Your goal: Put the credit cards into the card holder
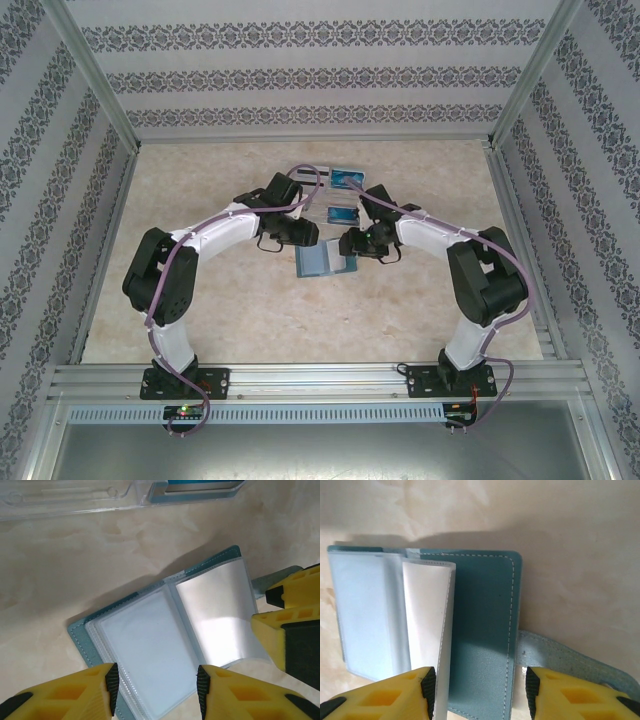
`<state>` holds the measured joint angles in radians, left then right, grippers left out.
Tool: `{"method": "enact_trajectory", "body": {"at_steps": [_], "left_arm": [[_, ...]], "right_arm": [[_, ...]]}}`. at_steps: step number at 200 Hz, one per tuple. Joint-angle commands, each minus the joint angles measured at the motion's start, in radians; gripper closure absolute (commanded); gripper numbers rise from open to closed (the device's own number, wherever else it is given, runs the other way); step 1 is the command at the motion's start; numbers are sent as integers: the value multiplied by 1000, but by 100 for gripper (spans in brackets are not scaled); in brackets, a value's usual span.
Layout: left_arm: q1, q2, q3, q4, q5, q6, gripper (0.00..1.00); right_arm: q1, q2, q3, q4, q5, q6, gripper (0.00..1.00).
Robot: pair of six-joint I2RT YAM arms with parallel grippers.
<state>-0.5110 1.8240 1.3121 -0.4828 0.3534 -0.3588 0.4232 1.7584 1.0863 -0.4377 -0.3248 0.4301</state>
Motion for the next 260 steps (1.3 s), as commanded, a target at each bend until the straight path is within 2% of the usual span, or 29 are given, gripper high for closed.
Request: {"method": "enact_trajectory", "body": {"at_steps": [1,98,125,164,205,238,250,260], "left_arm": [[-7,-28,34,-14,-23,6,52],[21,-20,34,-7,-19,-14,52],[66,-33,13,10,-5,-38,52],[150,-50,-20,59,43,-66,52],[202,-32,-25,114,101,-98,52],[207,-21,-15,109,94,-91,51],[216,-12,-8,103,95,-87,51],[221,-7,-10,108,96,-89,51]], "right_arm": [[-23,-40,29,8,-45,-8,47],[-60,-49,67,1,-62,-59,46],[-92,-70,112,-26,-29,-130,45],[-158,-95,176,-8,89,-258,42],[-174,12,333,-5,174,-396,36],[-182,113,473,-32,149,-474,33],[-182,134,490,-19,148,-499,29],[-185,154,505,-7,146,-529,22]]}}
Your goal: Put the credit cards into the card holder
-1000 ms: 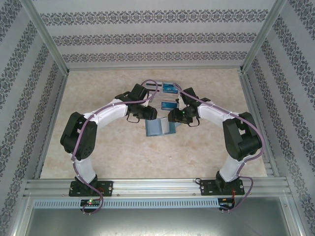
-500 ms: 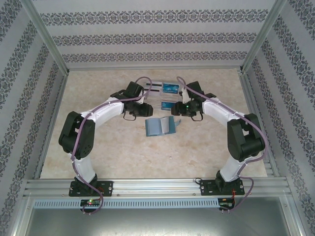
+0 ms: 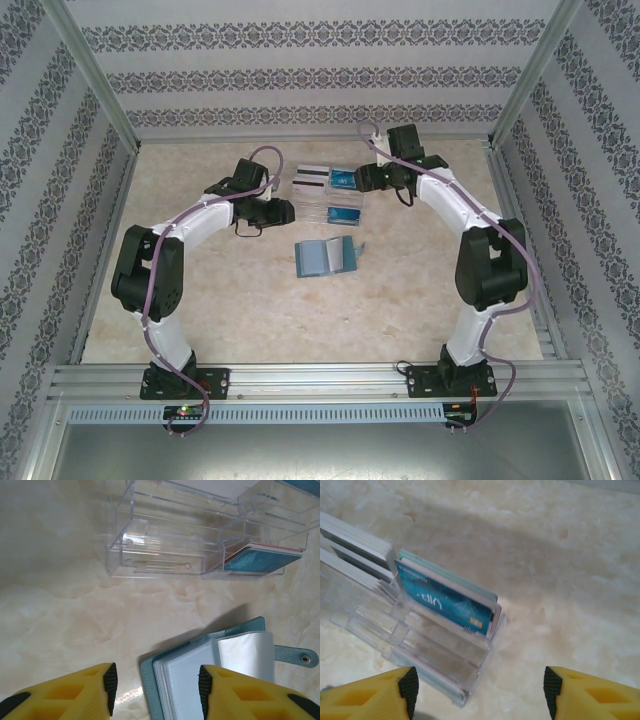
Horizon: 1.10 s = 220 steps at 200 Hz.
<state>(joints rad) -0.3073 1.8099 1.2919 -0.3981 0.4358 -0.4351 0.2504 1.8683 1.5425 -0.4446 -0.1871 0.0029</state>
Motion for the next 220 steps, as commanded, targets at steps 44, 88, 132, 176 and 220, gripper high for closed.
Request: {"method": "enact_trajectory", "body": {"at_steps": [44,88,132,176,220], "left_arm": [[24,27,29,19,23,-13,51],[26,38,32,27,38,-23,51],[26,40,38,25,45,-23,51],[26,39,32,27,47,-21,51],[26,44,33,28,54,-20,51]], "right_arm": [[-18,172,178,-39,-62,-173,16],[-4,237,243,-65,-44,-194,16],[16,284,285,-88,-22,-219,15],[27,321,315,-100,24,-231,16],[33,330,326,-82,81,-228,16]]}}
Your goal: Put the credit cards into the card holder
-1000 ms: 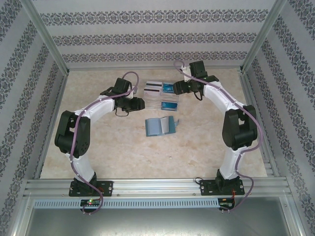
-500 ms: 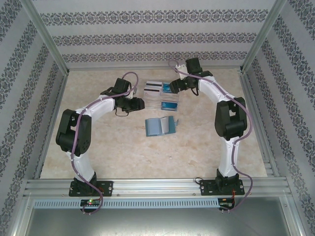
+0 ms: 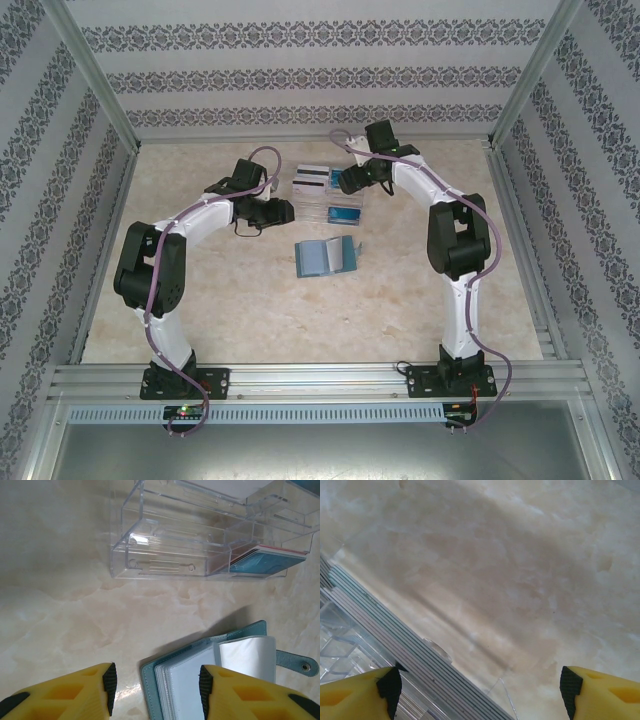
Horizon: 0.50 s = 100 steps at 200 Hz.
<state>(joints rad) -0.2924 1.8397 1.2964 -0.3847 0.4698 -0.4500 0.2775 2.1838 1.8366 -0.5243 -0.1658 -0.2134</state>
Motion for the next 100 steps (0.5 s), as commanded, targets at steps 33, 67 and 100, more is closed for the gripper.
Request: {"method": "enact_trajectory", "body": {"at_steps": [33,67,100], "left_arm": [[10,13,27,14,21,-6,51],[11,12,24,15,23,-7,51],[10,12,23,24,31,-13,51]], "right_arm": [[7,3,32,10,81,-6,18],[5,-17,27,25,69,2,19],[0,-30,24,38,41,17,21]]}}
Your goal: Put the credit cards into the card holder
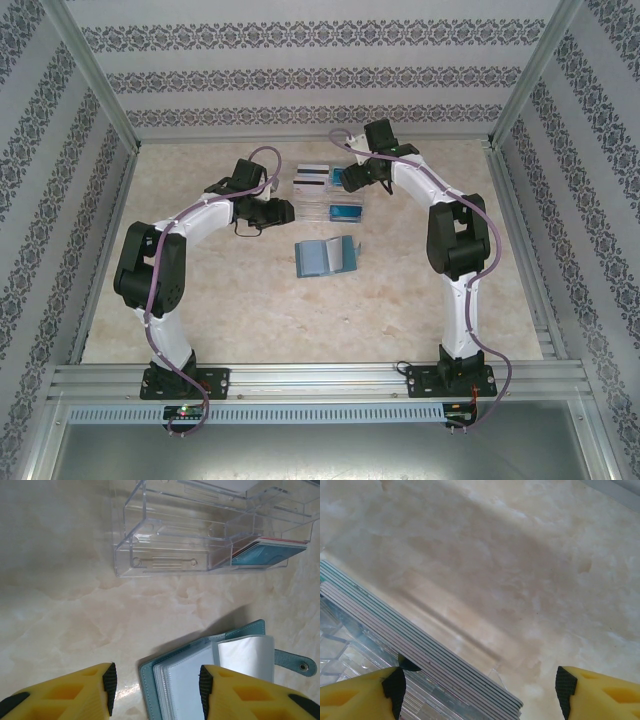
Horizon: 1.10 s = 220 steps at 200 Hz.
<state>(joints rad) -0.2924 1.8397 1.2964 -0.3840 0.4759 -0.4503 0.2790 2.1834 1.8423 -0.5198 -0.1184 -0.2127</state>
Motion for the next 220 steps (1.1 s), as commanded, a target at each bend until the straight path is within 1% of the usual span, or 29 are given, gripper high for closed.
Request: {"method": "enact_trajectory", "body": {"at_steps": [1,44,96,115,142,220], "left_arm": [[11,11,23,23,26,-13,51],[11,9,25,24,29,-12,51],[11,11,25,27,34,-15,51],[11,11,24,25,34,-14,51],[11,14,29,23,38,-14,51],[10,22,35,20,44,-15,51]], "right_arm": [[-2,-30,18,33,-8,17,21],[-12,-47,17,41,-39,35,25],[-18,-57,13,45,-67,47,26],[-21,-56,14,46,-72,49,29],[-22,-33,40,14,-107,35,26],[-8,24,68,-40,-127,8,24]]}}
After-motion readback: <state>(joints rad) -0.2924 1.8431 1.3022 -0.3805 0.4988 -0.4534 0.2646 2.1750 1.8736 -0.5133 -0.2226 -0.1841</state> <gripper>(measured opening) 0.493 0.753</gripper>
